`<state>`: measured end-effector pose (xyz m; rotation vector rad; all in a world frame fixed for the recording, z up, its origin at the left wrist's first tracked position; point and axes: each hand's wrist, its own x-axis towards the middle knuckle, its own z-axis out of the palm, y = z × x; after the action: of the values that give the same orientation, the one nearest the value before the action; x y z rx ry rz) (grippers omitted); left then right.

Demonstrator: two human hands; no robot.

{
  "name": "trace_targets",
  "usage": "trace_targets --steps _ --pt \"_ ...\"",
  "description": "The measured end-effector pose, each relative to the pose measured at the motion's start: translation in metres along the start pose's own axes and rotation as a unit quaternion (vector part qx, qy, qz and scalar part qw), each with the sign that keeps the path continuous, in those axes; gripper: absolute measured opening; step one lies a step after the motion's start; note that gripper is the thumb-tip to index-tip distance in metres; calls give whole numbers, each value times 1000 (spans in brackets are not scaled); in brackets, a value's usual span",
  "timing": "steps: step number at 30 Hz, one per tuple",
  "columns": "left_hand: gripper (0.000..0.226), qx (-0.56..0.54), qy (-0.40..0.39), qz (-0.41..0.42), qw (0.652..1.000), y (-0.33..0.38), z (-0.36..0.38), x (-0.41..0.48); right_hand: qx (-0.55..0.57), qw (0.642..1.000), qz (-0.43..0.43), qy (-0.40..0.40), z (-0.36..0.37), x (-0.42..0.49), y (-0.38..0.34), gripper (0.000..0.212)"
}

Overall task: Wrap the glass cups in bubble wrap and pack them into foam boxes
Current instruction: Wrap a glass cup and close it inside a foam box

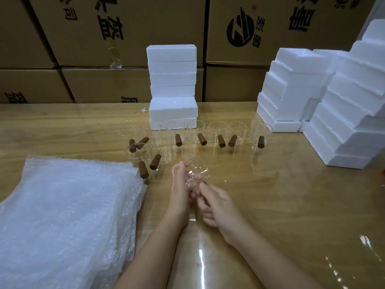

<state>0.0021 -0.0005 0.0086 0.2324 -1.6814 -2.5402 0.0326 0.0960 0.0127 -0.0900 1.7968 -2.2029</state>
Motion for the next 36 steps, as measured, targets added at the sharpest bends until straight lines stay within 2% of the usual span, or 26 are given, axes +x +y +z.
trace_targets --steps 3,7,9,11,13,15,16,18,21,22,23,25,28,32,36 --pt "57 -9 -14 -4 1000 0 -1 0 148 985 51 -73 3 -3 -5 29" --pt "52 11 -32 -3 999 -2 -3 1 323 921 143 -163 5 -6 -12 31" --pt "55 24 -37 2 999 -1 -2 0 386 884 175 -199 7 -8 -14 33" --pt "57 29 -39 3 999 2 0 -1 390 877 185 -211 8 -9 -15 33" --pt "58 8 -35 1 999 5 1 -1 297 919 171 -194 9 -8 -14 38" --pt "54 1 -21 9 1000 3 1 0 140 970 127 -152 7 -6 -12 39" --pt "53 0 -14 17 1000 2 1 0 54 986 97 -124 5 -5 -10 38" --pt "59 -4 -4 29 1000 -2 3 -3 -92 994 26 -59 0 -4 -5 33" --pt "62 25 33 49 998 -4 2 -3 -243 957 -121 102 -12 0 0 13" --pt "66 30 38 46 998 -6 0 -2 -270 939 -160 138 -16 3 0 11" --pt "66 32 40 40 998 -7 -1 -1 -279 929 -190 150 -19 4 -1 18" --pt "59 27 35 32 998 -8 -2 -1 -280 926 -225 119 -23 7 -1 37" --pt "53 12 24 25 999 -5 -2 -2 -307 919 -241 61 -21 4 -1 50" --pt "52 -33 46 -9 998 -3 -5 2 -352 895 -270 43 -16 -2 -3 57" --pt "54 -46 69 -15 996 -3 -7 3 -378 875 -300 44 -13 -5 -4 55"
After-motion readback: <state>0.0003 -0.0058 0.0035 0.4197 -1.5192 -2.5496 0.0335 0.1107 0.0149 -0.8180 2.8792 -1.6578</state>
